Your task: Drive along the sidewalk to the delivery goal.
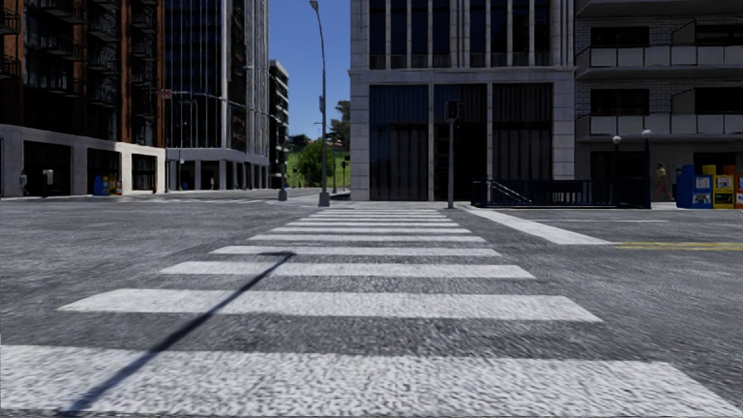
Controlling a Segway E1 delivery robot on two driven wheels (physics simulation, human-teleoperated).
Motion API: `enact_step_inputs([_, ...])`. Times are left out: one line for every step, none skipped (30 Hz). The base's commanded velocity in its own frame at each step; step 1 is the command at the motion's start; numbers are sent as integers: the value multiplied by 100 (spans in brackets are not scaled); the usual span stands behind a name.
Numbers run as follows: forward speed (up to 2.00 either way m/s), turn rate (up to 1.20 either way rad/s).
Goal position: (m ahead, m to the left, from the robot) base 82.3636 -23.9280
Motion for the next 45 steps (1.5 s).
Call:
enact_step_inputs([200,0])
enact_step_inputs([200,0])
enact_step_inputs([200,0])
enact_step_inputs([200,0])
enact_step_inputs([200,0])
enact_step_inputs([200,0])
enact_step_inputs([200,0])
enact_step_inputs([200,0])
enact_step_inputs([200,0])
enact_step_inputs([200,0])
enact_step_inputs([200,0])
enact_step_inputs([200,0])
enact_step_inputs([200,0])
enact_step_inputs([200,0])
enact_step_inputs([200,0])
enact_step_inputs([200,0])
enact_step_inputs([200,0])
enact_step_inputs([200,0])
enact_step_inputs([200,0])
enact_step_inputs([200,0])
enact_step_inputs([200,0])
enact_step_inputs([200,0])
enact_step_inputs([200,0])
enact_step_inputs([200,0])
enact_step_inputs([200,0])
enact_step_inputs([200,0])
enact_step_inputs([200,0])
enact_step_inputs([200,0])
enact_step_inputs([200,0])
enact_step_inputs([200,0])
enact_step_inputs([200,0])
enact_step_inputs([200,0])
enact_step_inputs([200,0])
enact_step_inputs([200,0])
enact_step_inputs([200,0])
enact_step_inputs([200,0])
enact_step_inputs([200,0])
enact_step_inputs([200,0])
enact_step_inputs([200,0])
enact_step_inputs([200,0])
enact_step_inputs([200,0])
enact_step_inputs([200,0])
enact_step_inputs([200,0])
enact_step_inputs([200,0])
enact_step_inputs([200,0])
